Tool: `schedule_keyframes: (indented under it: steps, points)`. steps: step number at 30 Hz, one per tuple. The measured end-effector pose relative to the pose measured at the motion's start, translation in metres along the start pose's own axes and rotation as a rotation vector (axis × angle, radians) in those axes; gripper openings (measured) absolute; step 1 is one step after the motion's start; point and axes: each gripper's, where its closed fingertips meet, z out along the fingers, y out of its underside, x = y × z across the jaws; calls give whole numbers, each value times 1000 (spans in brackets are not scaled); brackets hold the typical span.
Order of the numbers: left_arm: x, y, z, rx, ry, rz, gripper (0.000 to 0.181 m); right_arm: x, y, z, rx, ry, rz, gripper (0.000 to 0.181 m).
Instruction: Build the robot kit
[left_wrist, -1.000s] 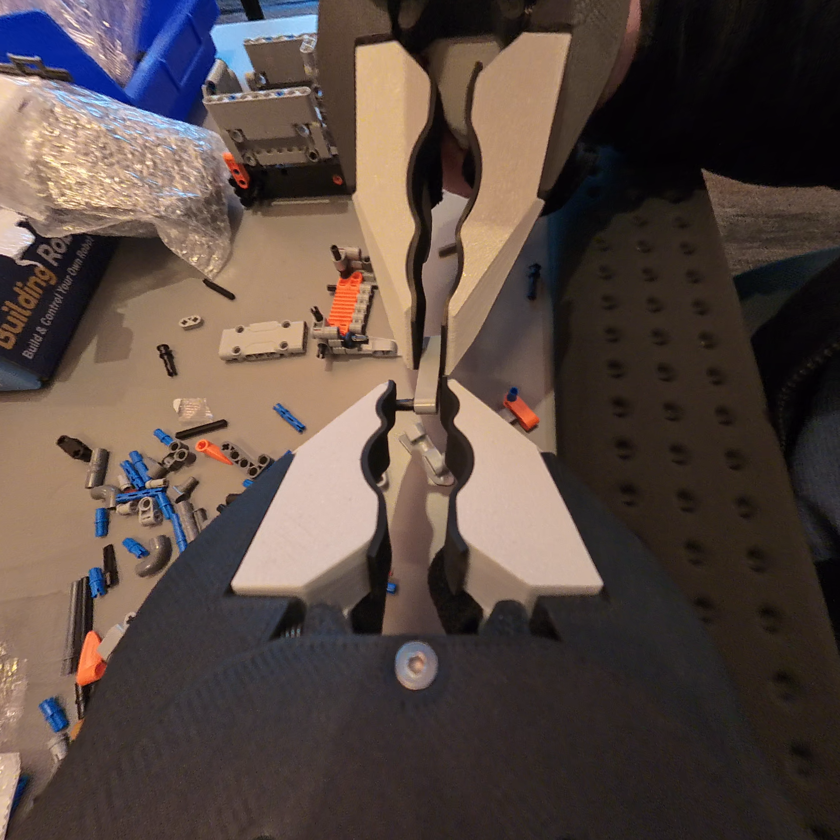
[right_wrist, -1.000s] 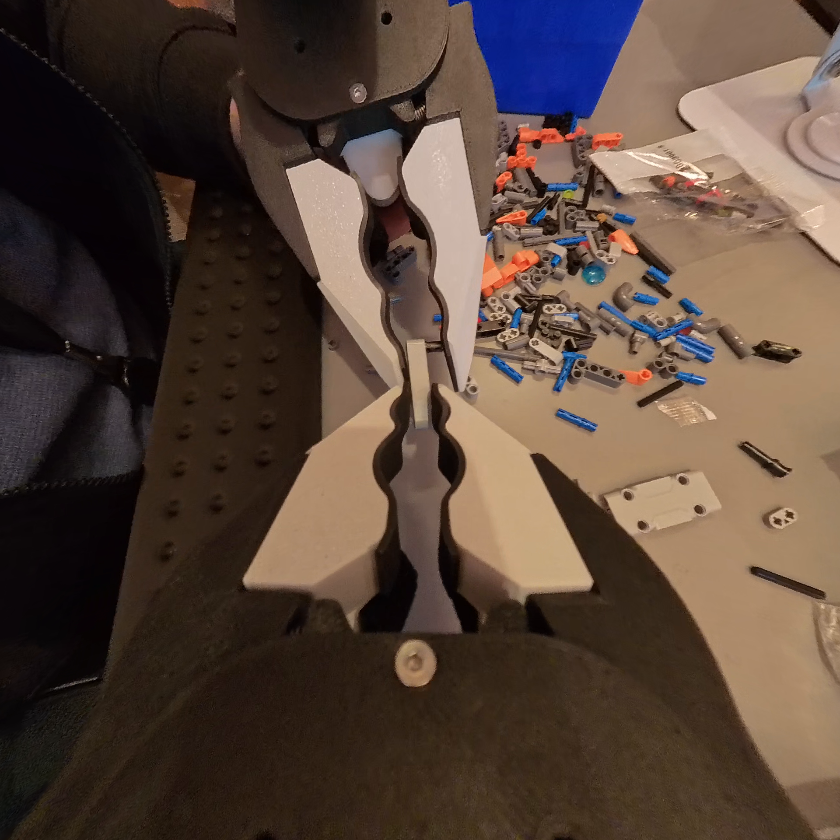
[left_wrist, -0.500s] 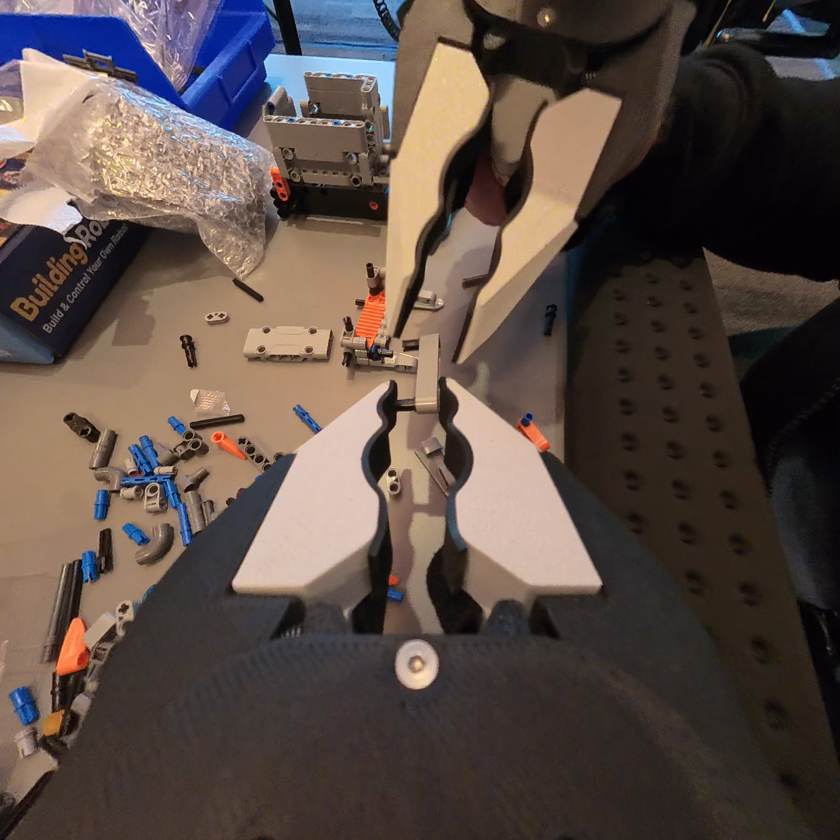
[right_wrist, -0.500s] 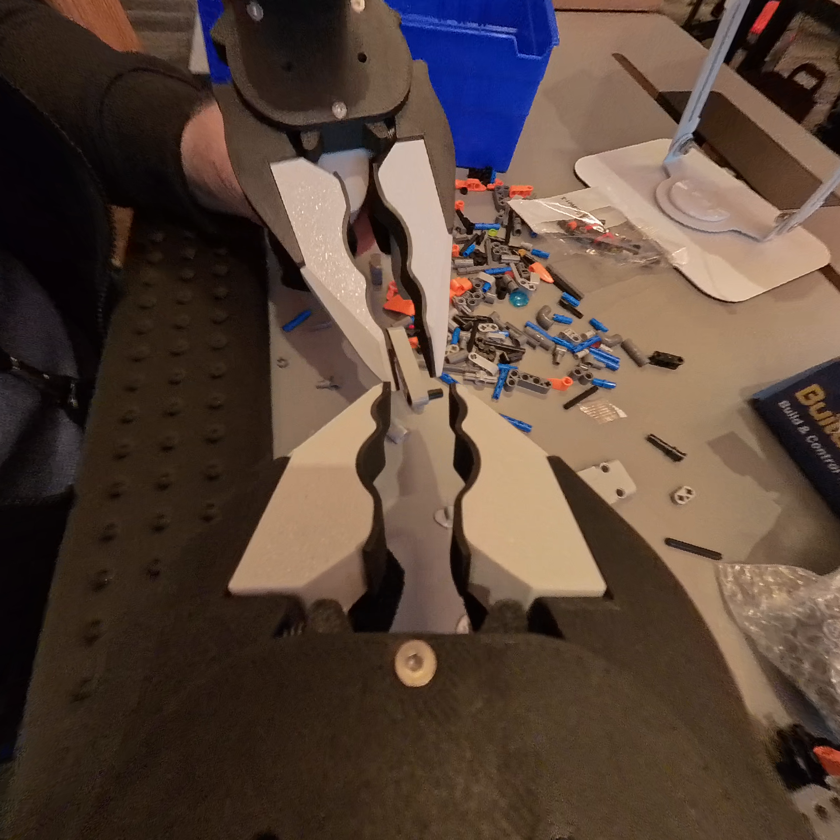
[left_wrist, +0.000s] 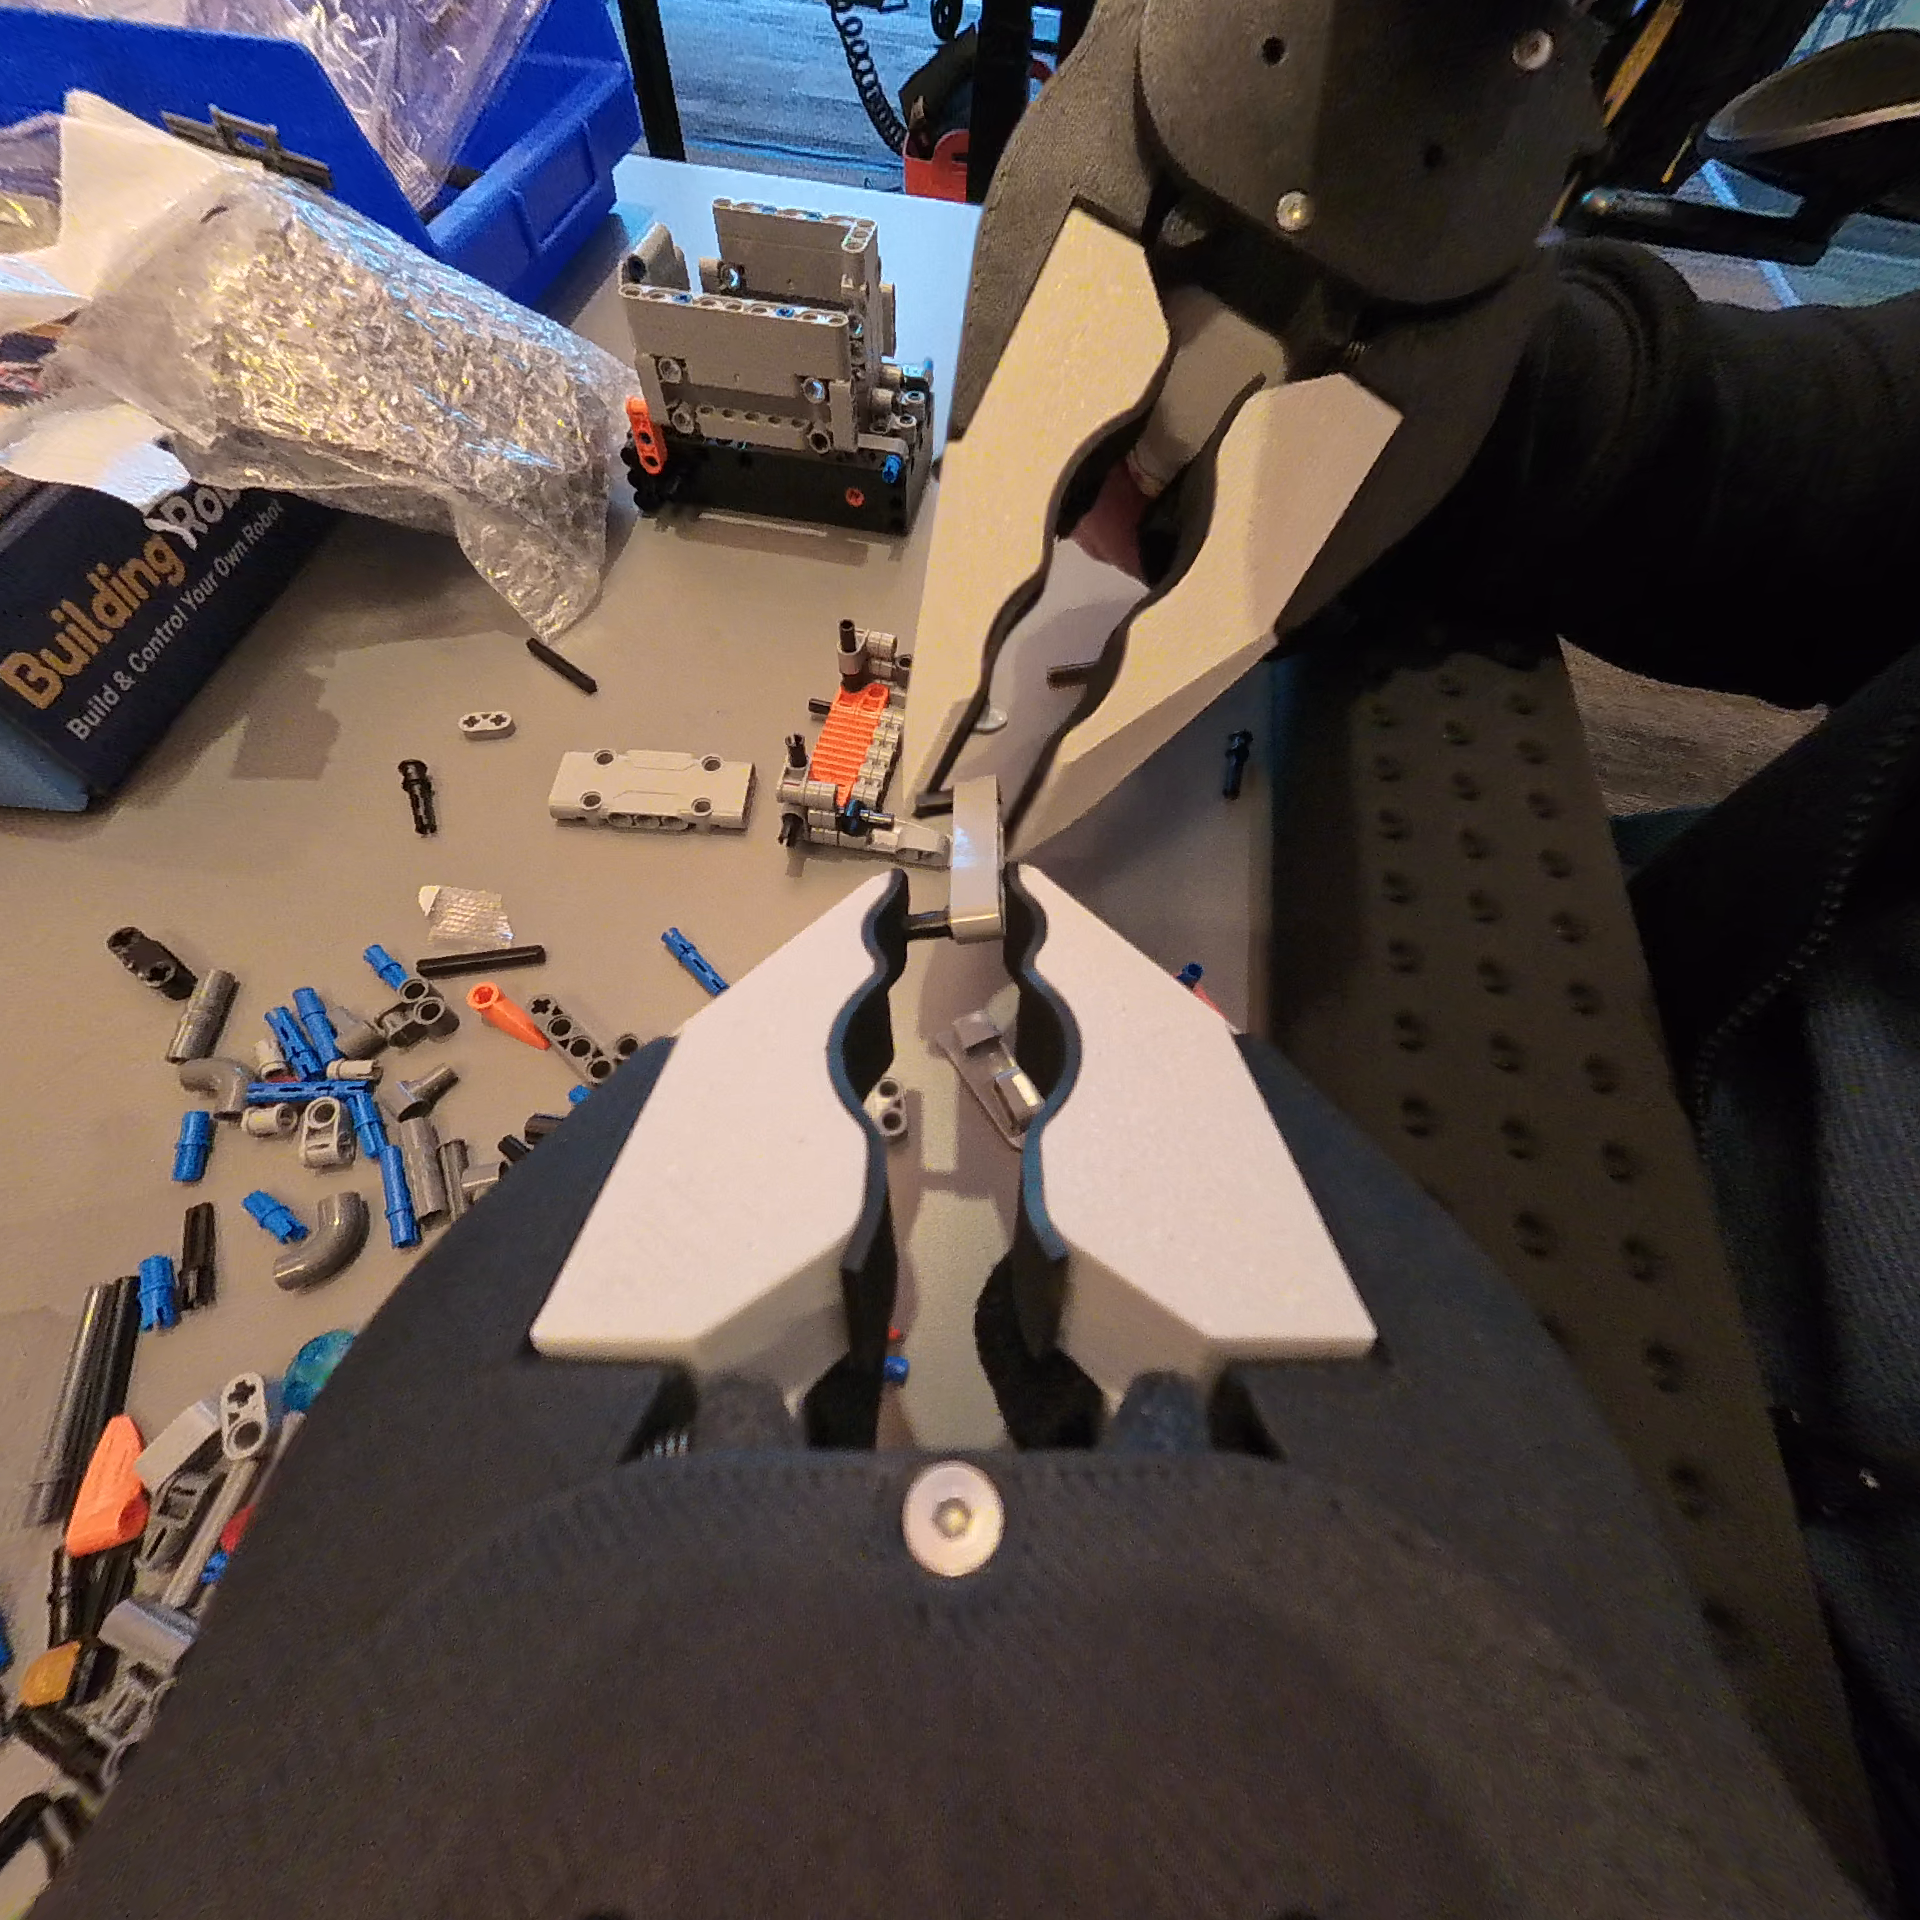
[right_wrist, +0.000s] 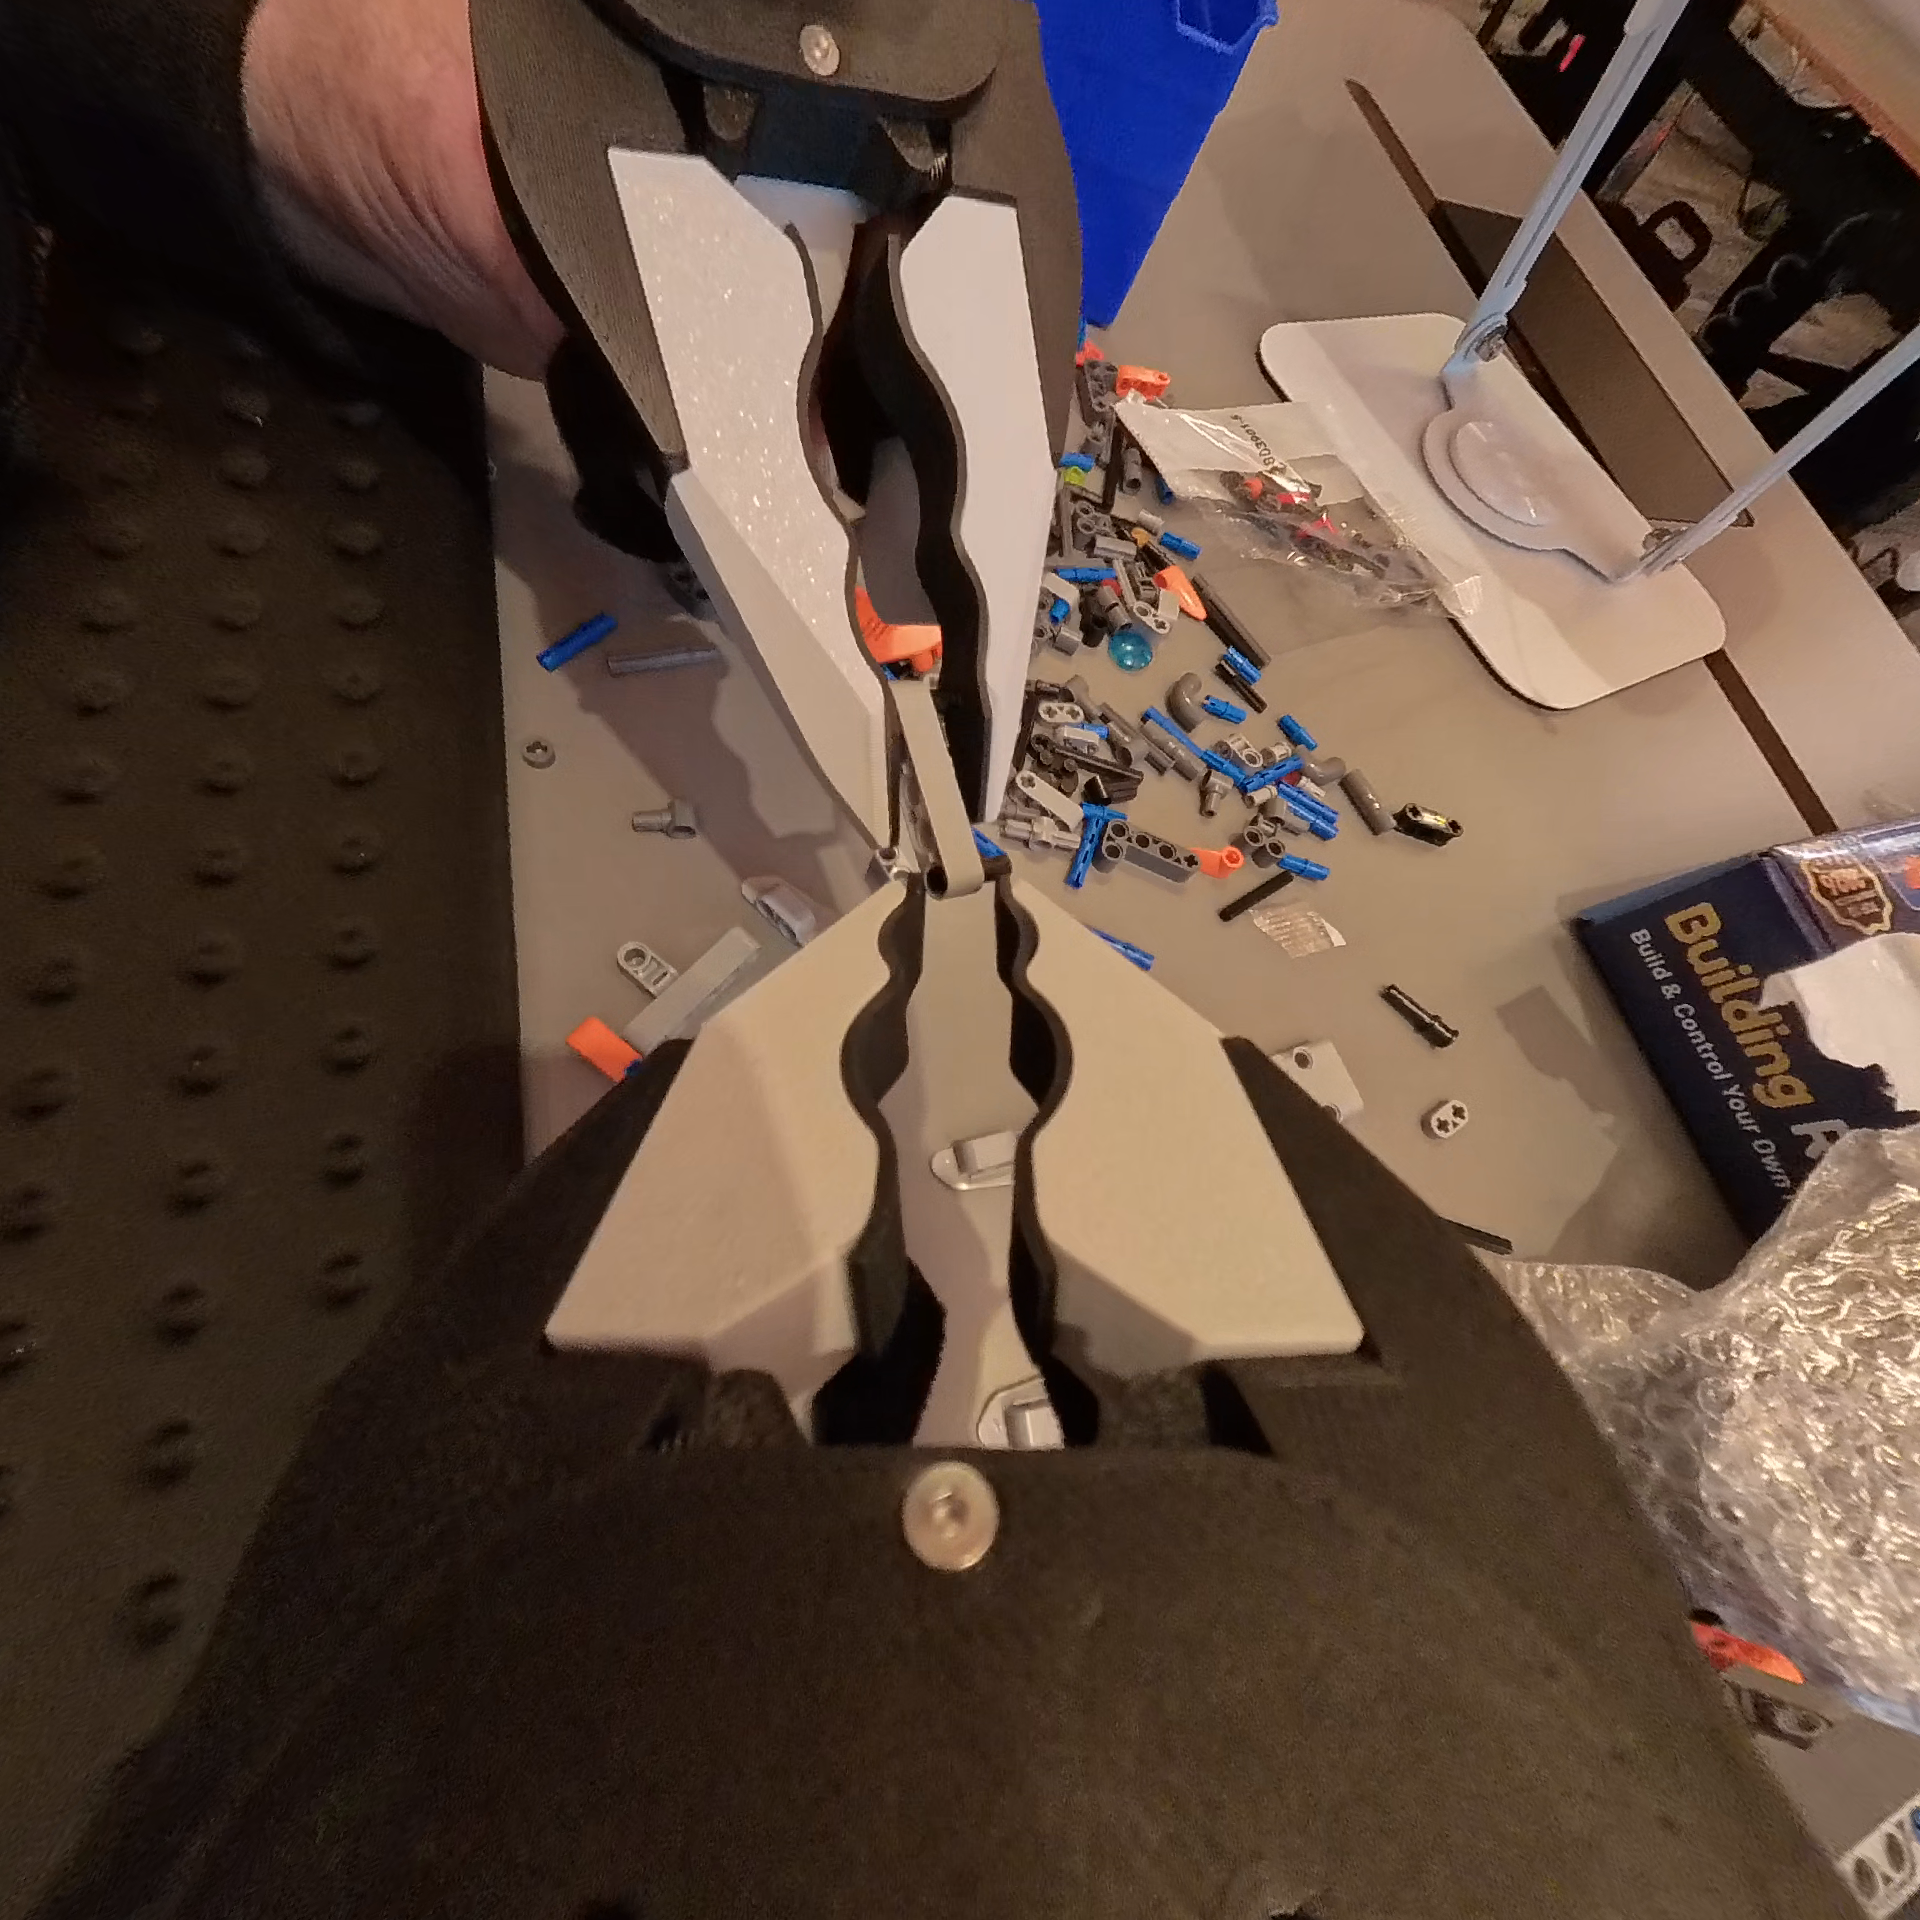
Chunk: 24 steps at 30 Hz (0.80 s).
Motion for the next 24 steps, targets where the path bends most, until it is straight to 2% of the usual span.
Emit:
schedule_keyframes:
  steps: [4, 7, 11, 16, 19, 24]
  points:
    - [5, -7, -4, 39, 30, 25, 15, -2, -1, 0, 39, -90, 126, 26]
    - [10, -9, -4, 41, 33, 68, 15, -8, -1, -2, 49, -131, 121, 2]
    - [9, -12, -6, 59, 31, 68, 15, -10, -3, -3, 35, -104, 68, 0]
    - [7, -19, -12, 95, 22, 75, 15, -5, -13, -5, 82, -85, 110, 0]
    - [6, -21, -15, 105, 11, 90, 15, 1, -17, -7, 117, -107, 196, 22]
    - [5, -25, -20, 134, 9, 97, 15, 0, -26, -15, 176, -128, 221, 22]
